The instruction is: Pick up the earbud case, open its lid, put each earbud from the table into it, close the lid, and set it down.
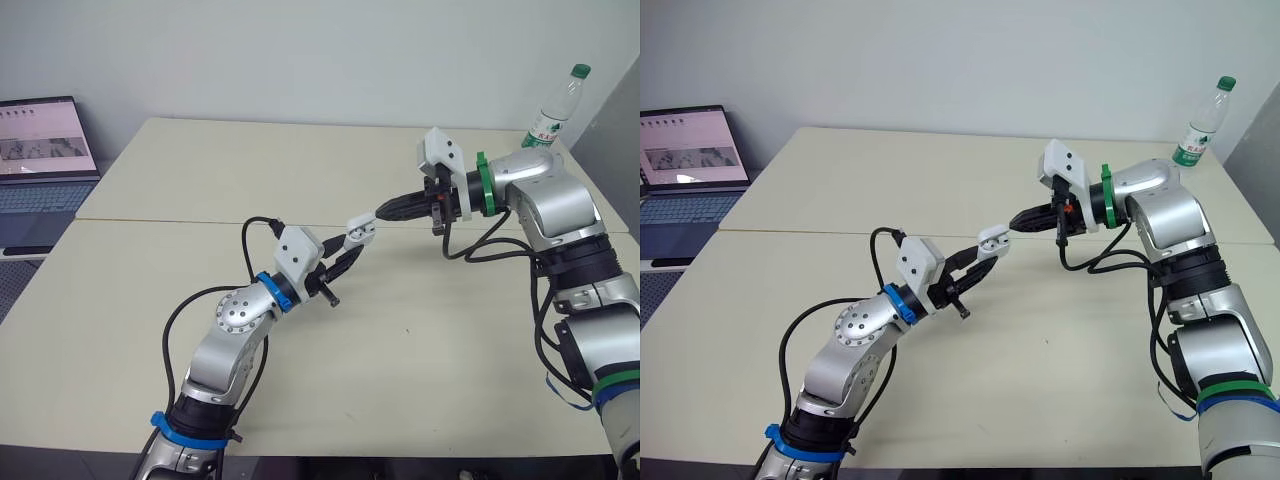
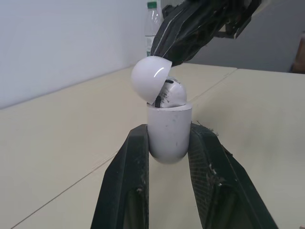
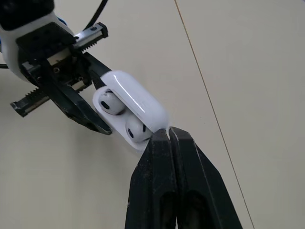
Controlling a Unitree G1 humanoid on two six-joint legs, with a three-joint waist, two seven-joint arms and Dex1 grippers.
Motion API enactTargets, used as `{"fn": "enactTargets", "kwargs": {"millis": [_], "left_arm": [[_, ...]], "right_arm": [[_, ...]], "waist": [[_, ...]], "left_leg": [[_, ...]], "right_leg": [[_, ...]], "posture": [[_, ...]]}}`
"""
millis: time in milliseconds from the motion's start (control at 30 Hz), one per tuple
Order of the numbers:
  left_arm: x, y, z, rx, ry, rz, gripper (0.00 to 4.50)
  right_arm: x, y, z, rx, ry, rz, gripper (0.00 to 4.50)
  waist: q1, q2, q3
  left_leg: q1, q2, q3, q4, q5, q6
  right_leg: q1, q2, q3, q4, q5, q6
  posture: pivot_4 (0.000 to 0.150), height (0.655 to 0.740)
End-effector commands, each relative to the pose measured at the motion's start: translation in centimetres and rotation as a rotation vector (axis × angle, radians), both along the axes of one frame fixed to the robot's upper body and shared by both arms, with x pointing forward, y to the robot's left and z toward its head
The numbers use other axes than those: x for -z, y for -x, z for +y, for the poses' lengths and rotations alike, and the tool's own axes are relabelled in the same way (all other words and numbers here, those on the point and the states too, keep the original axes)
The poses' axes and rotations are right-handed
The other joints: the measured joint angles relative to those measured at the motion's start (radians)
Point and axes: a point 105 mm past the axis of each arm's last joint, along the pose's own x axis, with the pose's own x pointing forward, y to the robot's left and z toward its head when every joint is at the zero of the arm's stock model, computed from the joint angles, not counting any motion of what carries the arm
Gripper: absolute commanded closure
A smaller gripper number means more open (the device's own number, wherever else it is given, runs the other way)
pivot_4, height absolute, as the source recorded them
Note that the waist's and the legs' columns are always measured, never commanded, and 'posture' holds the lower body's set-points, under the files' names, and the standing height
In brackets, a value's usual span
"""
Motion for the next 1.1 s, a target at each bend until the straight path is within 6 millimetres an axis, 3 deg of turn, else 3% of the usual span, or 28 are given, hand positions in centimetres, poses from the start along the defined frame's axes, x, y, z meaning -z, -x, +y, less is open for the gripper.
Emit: {"fn": "enactTargets", "kwargs": {"millis": [33,200,367,533,833,1100], "left_arm": [[-2.2,0.7,-0.5,0.031,0.023,-0.096,3.71],[-2.2,0.8,-0.5,0.032,0.024,-0.095,3.71],[-2.3,0.8,-0.8,0.041,0.026,-0.095,3.71],[-2.5,0.7,-0.6,0.041,0.023,-0.100,3.71],[-2.4,0.6,-0.4,0.028,0.026,-0.097,3.71],[-3.2,0.0,0.0,-0.009,0.135,-0.040,3.71]], "right_arm": [[-1.9,0.0,0.3,-0.021,-0.024,-0.055,4.44],[-3.6,-1.2,1.6,0.014,-0.092,-0.105,4.44],[-1.9,-0.9,3.6,-0.018,-0.083,-0.079,4.44],[-0.7,-0.4,3.2,-0.061,-0.007,-0.050,4.44],[-0.7,1.7,2.0,-0.133,0.048,-0.016,4.44],[-1.5,1.1,2.3,0.008,-0.111,-0.064,4.44]], "waist": [[-0.001,0.000,0.000],[-0.003,0.000,0.000],[-0.001,0.000,0.000],[0.003,0.000,0.000],[0.001,0.000,0.000],[-0.001,0.000,0.000]], "left_leg": [[0.000,0.000,0.000,0.000,0.000,0.000],[0.000,0.000,0.000,0.000,0.000,0.000],[0.000,0.000,0.000,0.000,0.000,0.000],[0.000,0.000,0.000,0.000,0.000,0.000],[0.000,0.000,0.000,0.000,0.000,0.000],[0.000,0.000,0.000,0.000,0.000,0.000]], "right_leg": [[0.000,0.000,0.000,0.000,0.000,0.000],[0.000,0.000,0.000,0.001,0.000,0.000],[0.000,0.000,0.000,0.001,0.000,0.000],[0.000,-0.001,0.000,0.000,0.000,0.000],[0.000,-0.001,0.000,0.001,0.000,0.000],[0.000,0.000,0.000,0.001,0.000,0.000]], "posture": [[0.150,0.7400],[0.150,0.7400],[0.150,0.7400],[0.150,0.7400],[0.150,0.7400],[0.150,0.7400]]}}
